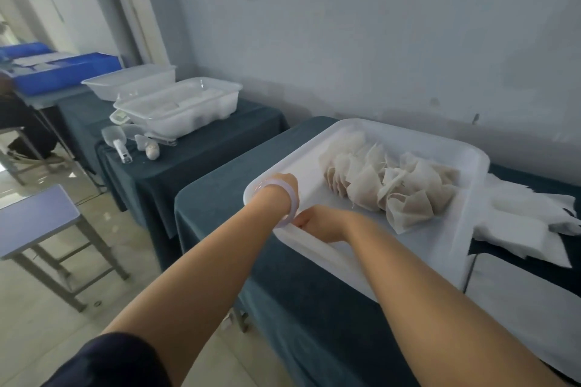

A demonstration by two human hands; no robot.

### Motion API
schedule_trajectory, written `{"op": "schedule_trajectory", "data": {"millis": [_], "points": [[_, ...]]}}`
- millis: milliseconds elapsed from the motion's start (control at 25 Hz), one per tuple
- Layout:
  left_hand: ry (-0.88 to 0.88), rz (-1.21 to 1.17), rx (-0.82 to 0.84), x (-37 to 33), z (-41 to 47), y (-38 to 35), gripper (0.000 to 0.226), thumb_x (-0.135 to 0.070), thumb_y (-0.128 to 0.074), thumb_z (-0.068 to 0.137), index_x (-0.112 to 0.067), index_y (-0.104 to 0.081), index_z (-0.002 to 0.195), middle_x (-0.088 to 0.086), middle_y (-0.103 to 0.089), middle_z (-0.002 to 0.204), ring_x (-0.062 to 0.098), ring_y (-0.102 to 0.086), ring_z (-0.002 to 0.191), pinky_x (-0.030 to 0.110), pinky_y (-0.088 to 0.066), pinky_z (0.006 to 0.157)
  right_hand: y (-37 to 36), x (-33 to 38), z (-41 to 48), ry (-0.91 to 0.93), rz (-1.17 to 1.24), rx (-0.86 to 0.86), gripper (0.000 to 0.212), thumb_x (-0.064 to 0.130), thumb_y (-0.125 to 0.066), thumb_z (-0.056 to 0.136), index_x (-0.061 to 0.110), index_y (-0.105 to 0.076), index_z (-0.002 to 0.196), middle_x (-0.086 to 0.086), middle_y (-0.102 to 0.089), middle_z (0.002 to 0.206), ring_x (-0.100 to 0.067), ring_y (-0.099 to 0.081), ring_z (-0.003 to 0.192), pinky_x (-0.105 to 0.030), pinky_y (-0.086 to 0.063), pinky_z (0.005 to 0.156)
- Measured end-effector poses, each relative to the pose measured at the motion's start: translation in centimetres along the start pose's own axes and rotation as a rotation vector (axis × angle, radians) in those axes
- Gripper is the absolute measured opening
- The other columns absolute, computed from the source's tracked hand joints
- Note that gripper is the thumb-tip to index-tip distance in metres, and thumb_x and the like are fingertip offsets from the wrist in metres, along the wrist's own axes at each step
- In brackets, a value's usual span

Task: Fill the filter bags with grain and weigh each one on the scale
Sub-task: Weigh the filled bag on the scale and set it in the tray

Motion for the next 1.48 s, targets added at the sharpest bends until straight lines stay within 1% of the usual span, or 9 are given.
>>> {"op": "schedule_trajectory", "data": {"millis": [80, 280, 600, 720, 840, 1120, 1240, 1360, 1480], "points": [[-0.014, 0.057, -0.002, 0.1, -0.2, 0.0, 0.022, 0.003, -0.059, 0.069, -0.013, -0.047, 0.060, -0.001, -0.044, 0.059, 0.014, -0.043, 0.048, 0.023, -0.031, 0.042, -0.1, 0.3, 0.1, 0.025, -0.036, 0.012, 0.039, 0.015, -0.033, 0.099, 0.011, -0.048, 0.134, -0.008, -0.048, 0.138, -0.027, -0.044, 0.124, -0.038, -0.034, 0.106], [0.049, 0.109, -0.093, 0.6, 0.0, 1.3, 0.019, 0.000, -0.056, 0.069, -0.016, -0.046, 0.064, -0.002, -0.050, 0.062, 0.015, -0.047, 0.052, 0.023, -0.029, 0.044, -0.8, 0.6, 0.2, 0.076, 0.016, 0.042, 0.028, 0.009, -0.035, 0.095, 0.013, -0.060, 0.106, -0.002, -0.054, 0.112, -0.017, -0.039, 0.096, -0.028, -0.031, 0.088], [0.088, 0.182, -0.152, 1.0, -0.4, 1.5, 0.022, -0.006, -0.053, 0.078, -0.017, -0.042, 0.063, -0.005, -0.048, 0.060, 0.012, -0.043, 0.050, 0.023, -0.028, 0.046, -0.8, 0.1, -0.2, 0.043, 0.109, 0.033, 0.029, 0.014, -0.039, 0.094, 0.031, -0.051, 0.074, 0.008, -0.046, 0.089, -0.020, -0.037, 0.091, -0.030, -0.031, 0.085], [0.100, 0.166, -0.176, 1.3, -0.6, 1.6, 0.025, -0.005, -0.053, 0.081, -0.016, -0.042, 0.062, -0.004, -0.047, 0.059, 0.013, -0.043, 0.049, 0.023, -0.026, 0.044, -0.1, -0.2, -0.3, 0.034, 0.125, -0.042, 0.025, 0.015, -0.040, 0.095, 0.019, -0.064, 0.102, -0.002, -0.060, 0.110, -0.021, -0.048, 0.101, -0.033, -0.038, 0.095], [0.100, 0.143, -0.186, 1.3, -0.9, 1.8, 0.025, -0.003, -0.052, 0.082, -0.016, -0.041, 0.063, -0.003, -0.047, 0.060, 0.014, -0.043, 0.049, 0.024, -0.028, 0.045, 1.9, -1.2, -1.2, 0.022, 0.244, -0.173, 0.035, 0.014, -0.040, 0.098, 0.016, -0.055, 0.129, -0.002, -0.053, 0.135, -0.017, -0.048, 0.120, -0.034, -0.033, 0.107], [0.060, 0.134, -0.221, 0.7, -1.7, 2.6, 0.027, -0.010, -0.055, 0.088, -0.014, -0.044, 0.063, -0.001, -0.050, 0.060, 0.014, -0.046, 0.051, 0.025, -0.036, 0.049, 3.6, -4.2, -4.4, 0.007, 0.299, -0.262, 0.034, 0.023, -0.048, 0.097, 0.020, -0.053, 0.131, 0.002, -0.055, 0.133, -0.018, -0.050, 0.122, -0.033, -0.039, 0.103], [-0.109, -0.017, -0.262, -3.9, -2.4, 4.6, 0.019, -0.025, -0.054, 0.090, -0.017, -0.056, 0.073, -0.002, -0.057, 0.070, 0.018, -0.055, 0.061, 0.027, -0.041, 0.053, 6.0, -5.9, -6.7, -0.002, 0.347, -0.416, 0.031, 0.023, -0.053, 0.095, 0.020, -0.059, 0.125, 0.002, -0.061, 0.125, -0.017, -0.055, 0.115, -0.027, -0.042, 0.095], [-0.339, -0.240, -0.256, -11.7, -4.7, 6.9, 0.022, -0.034, -0.052, 0.088, -0.024, -0.056, 0.069, -0.004, -0.053, 0.070, 0.022, -0.056, 0.069, 0.027, -0.040, 0.060, 11.5, -9.6, -12.0, -0.001, 0.403, -0.731, 0.018, 0.017, -0.061, 0.089, 0.013, -0.071, 0.103, -0.001, -0.069, 0.097, -0.015, -0.061, 0.087, -0.030, -0.048, 0.086], [-0.527, -0.351, -0.262, -18.8, -6.9, 8.4, 0.019, -0.036, -0.055, 0.087, -0.021, -0.063, 0.078, -0.002, -0.060, 0.078, 0.023, -0.056, 0.076, 0.026, -0.037, 0.062, 15.6, -17.1, -19.2, -0.277, 0.293, -1.031, 0.017, 0.014, -0.056, 0.088, 0.004, -0.069, 0.084, -0.008, -0.069, 0.084, -0.020, -0.060, 0.079, -0.029, -0.047, 0.076]]}}
Point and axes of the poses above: each hand's wrist, its own z-axis towards the middle knuckle, its own y-axis out of the back of the hand, x = y × z, the point moved 10 cm from there along z, towards the middle knuckle
